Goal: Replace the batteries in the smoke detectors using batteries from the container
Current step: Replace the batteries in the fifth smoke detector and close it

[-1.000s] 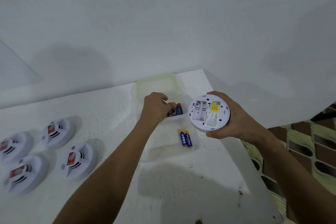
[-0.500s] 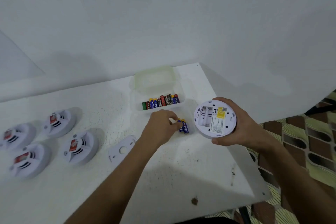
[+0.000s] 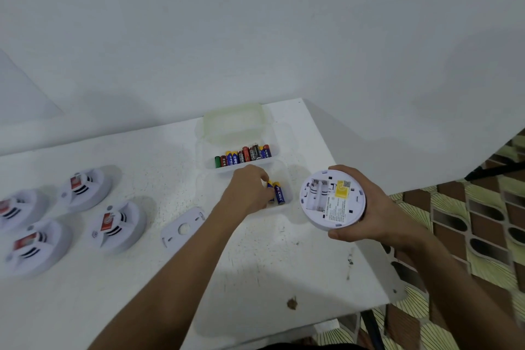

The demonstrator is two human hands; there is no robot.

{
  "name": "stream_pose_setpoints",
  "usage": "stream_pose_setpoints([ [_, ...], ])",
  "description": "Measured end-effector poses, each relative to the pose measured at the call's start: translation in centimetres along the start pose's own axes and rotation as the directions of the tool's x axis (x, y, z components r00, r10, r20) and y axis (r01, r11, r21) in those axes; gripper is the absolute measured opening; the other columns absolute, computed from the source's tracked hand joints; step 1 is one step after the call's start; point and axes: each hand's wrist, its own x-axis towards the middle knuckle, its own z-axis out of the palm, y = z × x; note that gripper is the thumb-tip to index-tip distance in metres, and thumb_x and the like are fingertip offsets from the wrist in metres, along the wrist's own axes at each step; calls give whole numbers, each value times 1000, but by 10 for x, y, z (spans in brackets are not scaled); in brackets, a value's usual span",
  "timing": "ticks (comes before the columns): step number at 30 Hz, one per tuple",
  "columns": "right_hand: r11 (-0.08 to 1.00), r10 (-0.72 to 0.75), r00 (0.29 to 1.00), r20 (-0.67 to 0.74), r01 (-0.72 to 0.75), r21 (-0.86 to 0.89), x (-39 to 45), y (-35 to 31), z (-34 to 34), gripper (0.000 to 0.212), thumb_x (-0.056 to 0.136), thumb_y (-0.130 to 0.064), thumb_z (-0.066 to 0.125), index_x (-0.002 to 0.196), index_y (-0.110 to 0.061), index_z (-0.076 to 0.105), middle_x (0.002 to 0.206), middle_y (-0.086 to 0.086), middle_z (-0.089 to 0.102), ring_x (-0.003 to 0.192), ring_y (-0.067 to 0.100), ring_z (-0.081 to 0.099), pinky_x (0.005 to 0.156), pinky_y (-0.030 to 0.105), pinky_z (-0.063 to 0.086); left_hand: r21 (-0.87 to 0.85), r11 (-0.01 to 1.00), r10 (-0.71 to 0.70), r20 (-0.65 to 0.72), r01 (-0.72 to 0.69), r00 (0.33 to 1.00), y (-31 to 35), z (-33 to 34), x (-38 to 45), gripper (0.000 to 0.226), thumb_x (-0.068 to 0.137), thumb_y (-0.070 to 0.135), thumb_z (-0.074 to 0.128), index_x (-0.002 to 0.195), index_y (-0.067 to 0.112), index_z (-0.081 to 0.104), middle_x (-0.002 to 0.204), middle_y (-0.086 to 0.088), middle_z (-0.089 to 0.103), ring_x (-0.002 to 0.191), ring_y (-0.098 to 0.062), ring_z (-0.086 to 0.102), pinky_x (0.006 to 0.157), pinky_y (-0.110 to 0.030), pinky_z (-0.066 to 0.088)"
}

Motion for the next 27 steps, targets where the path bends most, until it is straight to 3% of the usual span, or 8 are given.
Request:
stream_pose_setpoints([
  [6, 1000, -7, 1000, 16, 7, -3, 1, -4, 4, 91, 55, -10, 89, 134, -21, 47, 124, -12, 58, 119, 8, 57, 91, 17, 50, 72, 997, 18, 30, -20, 999, 6, 0, -1, 50, 80, 25, 74, 128, 20, 63, 134, 0, 57, 104, -16, 61, 75, -20, 44],
  [9, 1000, -20, 1000, 21, 20, -7, 4, -6, 5, 91, 55, -11, 89, 135, -19, 46, 124, -12, 57, 119, 8, 56, 91, 16, 49, 12, 999, 35, 20, -36, 999, 5, -4, -6, 41, 80, 23, 73, 120, 18, 68, 114, -3, 68, 85, -15, 68, 67, -21, 51],
  [11, 1000, -28, 999, 22, 28, -12, 6, -6, 5, 92, 55, -12, 89, 135, -19, 45, 125, -12, 57, 120, 9, 56, 92, 16, 49, -115, 993, 21, -27, -24, 999, 6, -10, -13, 37, 79, 17, 72, 116, 16, 68, 89, -6, 72, 61, -12, 67, 57, -24, 55],
  [13, 999, -35, 999, 22, 36, -17, 9, -7, 5, 92, 55, -13, 90, 135, -20, 45, 125, -13, 57, 120, 9, 56, 93, 16, 48, -255, 966, 28, -95, -51, 995, 10, -20, -24, 36, 81, 13, 69, 116, 14, 66, 75, -7, 72, 49, -6, 62, 55, -25, 55],
  [17, 997, -70, 997, 40, 71, -14, 17, -10, 10, 90, 54, -13, 90, 132, -24, 46, 124, -15, 57, 118, 7, 57, 91, 15, 49, -347, 898, 164, -305, -270, 938, 31, -39, -52, 26, 81, 16, 69, 106, 25, 68, 70, 3, 72, 57, -6, 63, 58, -22, 52],
  [20, 995, -103, 993, 52, 104, -7, 24, -13, 14, 88, 54, -16, 91, 130, -24, 46, 122, -17, 58, 116, 6, 59, 90, 14, 49, -418, 822, 306, -248, -386, 919, 47, -40, -70, 26, 81, 16, 73, 102, 31, 67, 75, 6, 73, 59, -10, 64, 62, -28, 57],
  [24, 993, -121, 992, 41, 121, 19, 30, -18, 18, 90, 52, -30, 88, 131, -24, 45, 126, -17, 58, 116, 9, 60, 93, 15, 49, -299, 843, 399, -213, -448, 892, 50, -28, -71, 27, 85, 17, 72, 104, 34, 65, 73, 18, 66, 56, 0, 55, 53, -11, 47],
  [27, 991, -134, 990, 42, 133, 27, 30, -19, 18, 87, 53, -32, 87, 130, -23, 47, 125, -24, 58, 117, 8, 59, 93, 14, 48, -198, 863, 421, -225, -464, 879, 45, -26, -67, 30, 85, 23, 72, 115, 28, 68, 79, 20, 61, 60, 2, 52, 60, -7, 42],
])
